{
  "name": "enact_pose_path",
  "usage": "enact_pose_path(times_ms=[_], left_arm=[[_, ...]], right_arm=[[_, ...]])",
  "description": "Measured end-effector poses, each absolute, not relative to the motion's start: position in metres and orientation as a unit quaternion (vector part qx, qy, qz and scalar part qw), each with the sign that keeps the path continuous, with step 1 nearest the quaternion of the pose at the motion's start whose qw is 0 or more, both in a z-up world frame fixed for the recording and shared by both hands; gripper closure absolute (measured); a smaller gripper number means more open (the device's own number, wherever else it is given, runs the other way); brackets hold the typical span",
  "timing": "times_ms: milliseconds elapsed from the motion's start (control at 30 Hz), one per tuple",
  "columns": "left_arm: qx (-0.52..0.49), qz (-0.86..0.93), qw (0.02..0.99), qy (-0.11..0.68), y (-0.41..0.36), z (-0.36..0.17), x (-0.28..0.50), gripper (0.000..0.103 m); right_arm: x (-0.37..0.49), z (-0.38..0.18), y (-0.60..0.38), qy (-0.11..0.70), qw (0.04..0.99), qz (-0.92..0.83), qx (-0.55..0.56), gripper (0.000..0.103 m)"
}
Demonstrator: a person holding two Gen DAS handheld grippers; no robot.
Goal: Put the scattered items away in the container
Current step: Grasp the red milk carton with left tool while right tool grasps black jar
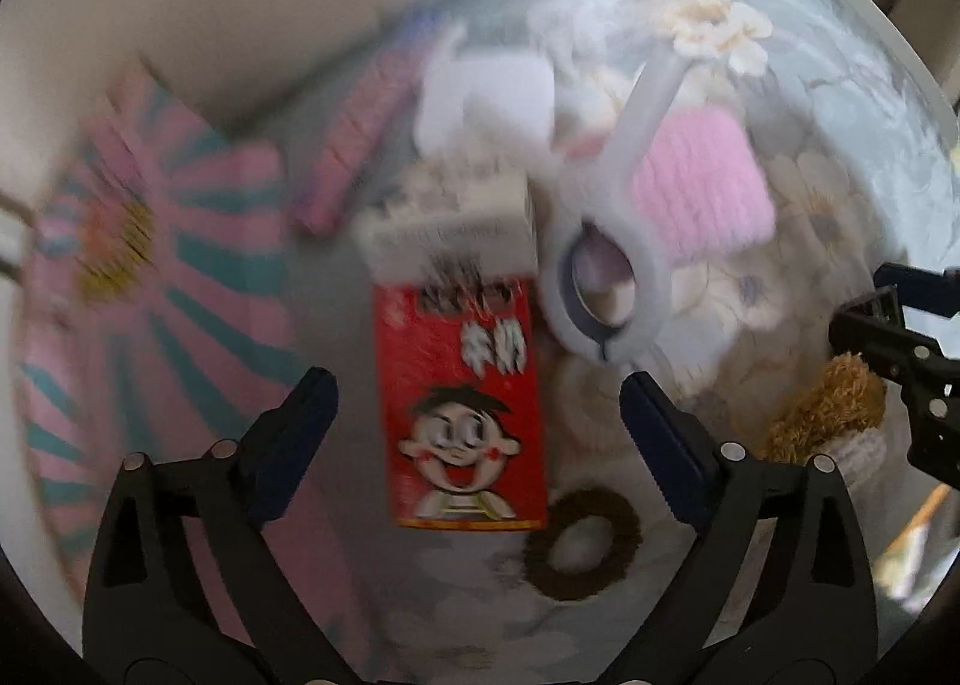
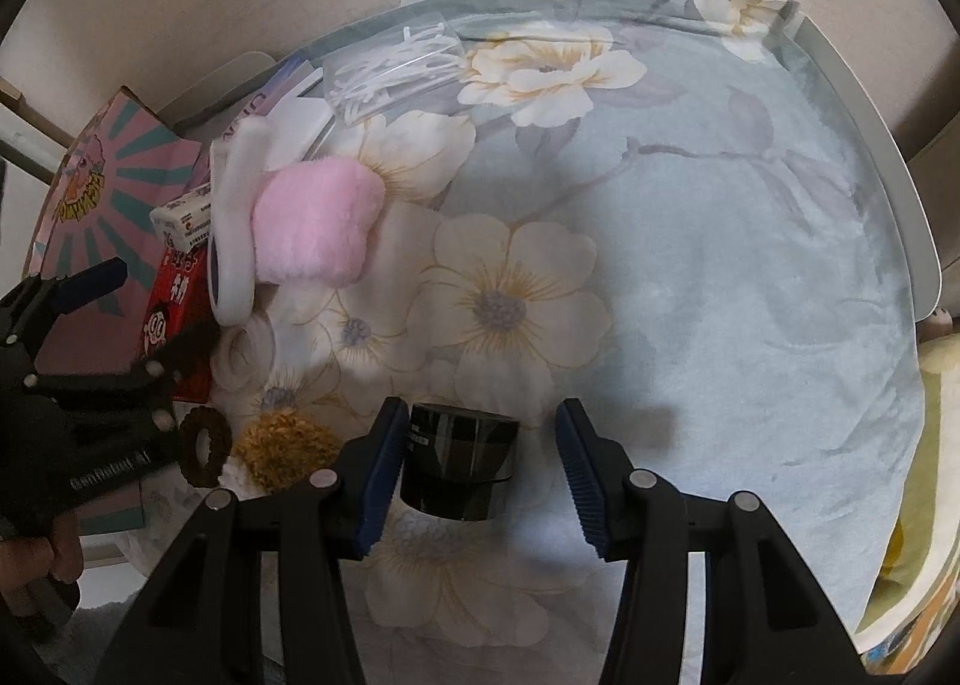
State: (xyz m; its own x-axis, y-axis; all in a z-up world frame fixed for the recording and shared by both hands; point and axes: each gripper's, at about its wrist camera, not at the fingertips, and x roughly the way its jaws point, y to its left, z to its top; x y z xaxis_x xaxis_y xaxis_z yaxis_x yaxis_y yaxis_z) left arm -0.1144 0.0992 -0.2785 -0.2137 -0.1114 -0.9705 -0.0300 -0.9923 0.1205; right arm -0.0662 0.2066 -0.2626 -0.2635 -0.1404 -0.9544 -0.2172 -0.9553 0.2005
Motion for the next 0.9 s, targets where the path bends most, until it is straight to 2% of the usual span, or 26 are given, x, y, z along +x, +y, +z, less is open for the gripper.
enact_pose_path(times_ms=[33, 67, 167, 333, 533, 700, 800, 833, 900], left_arm=[[0.633, -0.774, 0.019, -0.018, 0.091, -0.282, -0.115, 0.017], [0.635, -0.773, 0.017, 0.004, 0.086, -0.283, -0.115, 0.026], [0.631, -0.775, 0.016, 0.034, 0.075, -0.279, -0.116, 0.037], [0.627, -0.778, 0.01, 0.05, 0.073, -0.273, -0.115, 0.045], [0.627, -0.776, 0.004, 0.07, 0.068, -0.268, -0.117, 0.045], [0.618, -0.78, 0.004, 0.097, 0.06, -0.26, -0.124, 0.041], [0.621, -0.779, 0.009, 0.088, 0.062, -0.264, -0.127, 0.041], [0.621, -0.779, 0.01, 0.085, 0.063, -0.266, -0.129, 0.042], [0.625, -0.776, 0.018, 0.084, 0.062, -0.271, -0.131, 0.056]], right_arm=[[-0.066, -0.262, 0.207, 0.148, 0.025, 0.781, -0.606, 0.056], [-0.065, -0.262, 0.207, 0.148, 0.025, 0.781, -0.606, 0.056], [-0.061, -0.259, 0.208, 0.152, 0.027, 0.781, -0.606, 0.056], [-0.057, -0.258, 0.207, 0.155, 0.029, 0.78, -0.606, 0.056], [-0.054, -0.255, 0.204, 0.152, 0.031, 0.779, -0.607, 0.056], [-0.052, -0.252, 0.202, 0.152, 0.032, 0.779, -0.608, 0.056], [-0.051, -0.251, 0.2, 0.149, 0.033, 0.779, -0.608, 0.056], [-0.051, -0.251, 0.199, 0.147, 0.033, 0.779, -0.608, 0.056], [-0.05, -0.249, 0.197, 0.143, 0.033, 0.78, -0.608, 0.056]])
